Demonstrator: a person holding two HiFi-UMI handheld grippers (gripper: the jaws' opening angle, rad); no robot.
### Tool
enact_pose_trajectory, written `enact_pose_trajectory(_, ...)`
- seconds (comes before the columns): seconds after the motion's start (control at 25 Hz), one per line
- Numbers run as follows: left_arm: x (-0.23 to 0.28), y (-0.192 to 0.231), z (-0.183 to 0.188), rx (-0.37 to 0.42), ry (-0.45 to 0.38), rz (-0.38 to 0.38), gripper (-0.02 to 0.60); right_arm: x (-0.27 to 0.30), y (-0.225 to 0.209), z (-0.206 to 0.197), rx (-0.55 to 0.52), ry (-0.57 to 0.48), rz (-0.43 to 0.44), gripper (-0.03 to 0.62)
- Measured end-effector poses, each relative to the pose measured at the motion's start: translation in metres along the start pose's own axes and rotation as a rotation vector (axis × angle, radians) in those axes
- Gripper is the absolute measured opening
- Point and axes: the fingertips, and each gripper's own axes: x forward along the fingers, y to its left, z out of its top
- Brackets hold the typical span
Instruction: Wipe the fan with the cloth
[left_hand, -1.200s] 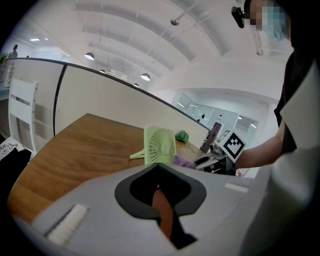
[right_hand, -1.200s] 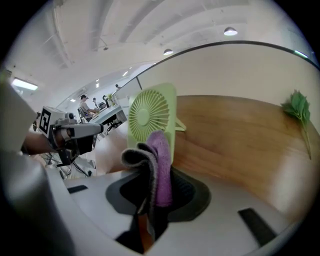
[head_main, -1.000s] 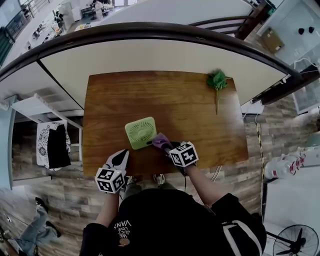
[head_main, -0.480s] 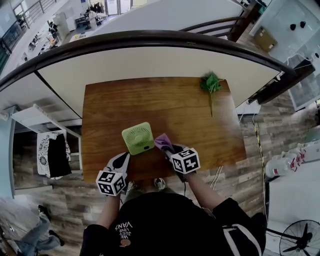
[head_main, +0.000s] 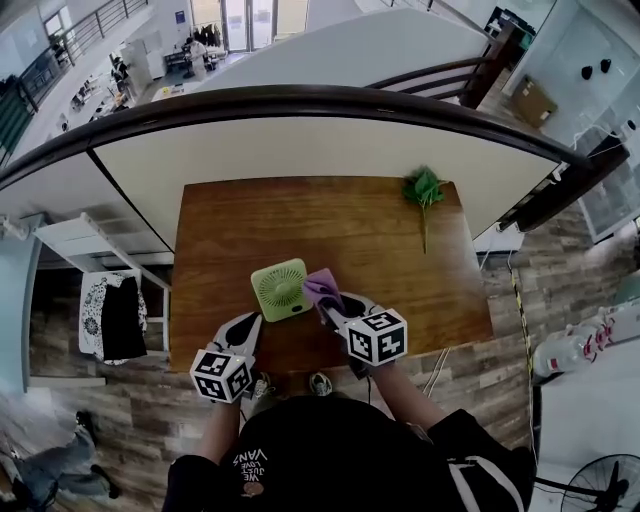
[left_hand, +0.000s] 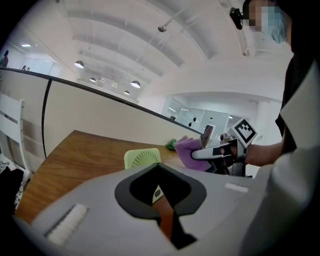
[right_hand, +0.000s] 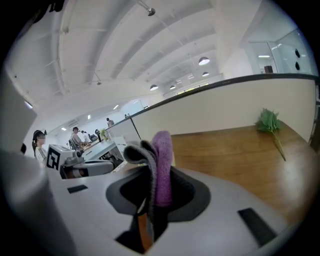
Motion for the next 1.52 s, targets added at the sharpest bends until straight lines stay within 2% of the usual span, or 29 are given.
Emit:
enact_pose_trajectory(0.24, -0.011, -0.010, 0.023, 0.022, -0.047, 0.011, 0.012, -0.015, 0.013, 0.025, 0.000, -0.065, 0.042, 0.100)
enact_pose_trajectory(0.64, -0.027, -0.021, 0.038, 0.031, -0.095, 0.065, 0.012, -0.027, 0.029, 0.041, -0.037, -0.090, 0.112, 0.100)
enact_pose_trajectory(0.92, -0.035, -0.028, 0.040, 0.019, -0.150, 0.102, 0.012, -0.025, 0.039, 0.036, -0.063, -0.075, 0.162, 0.100)
enact_pose_trajectory(1.52, -0.033, -0.036, 0.035, -0.007, -0.177, 0.131, 0.011, -0.022, 0.039, 0.030, -0.118, -0.047, 0.194, 0.100)
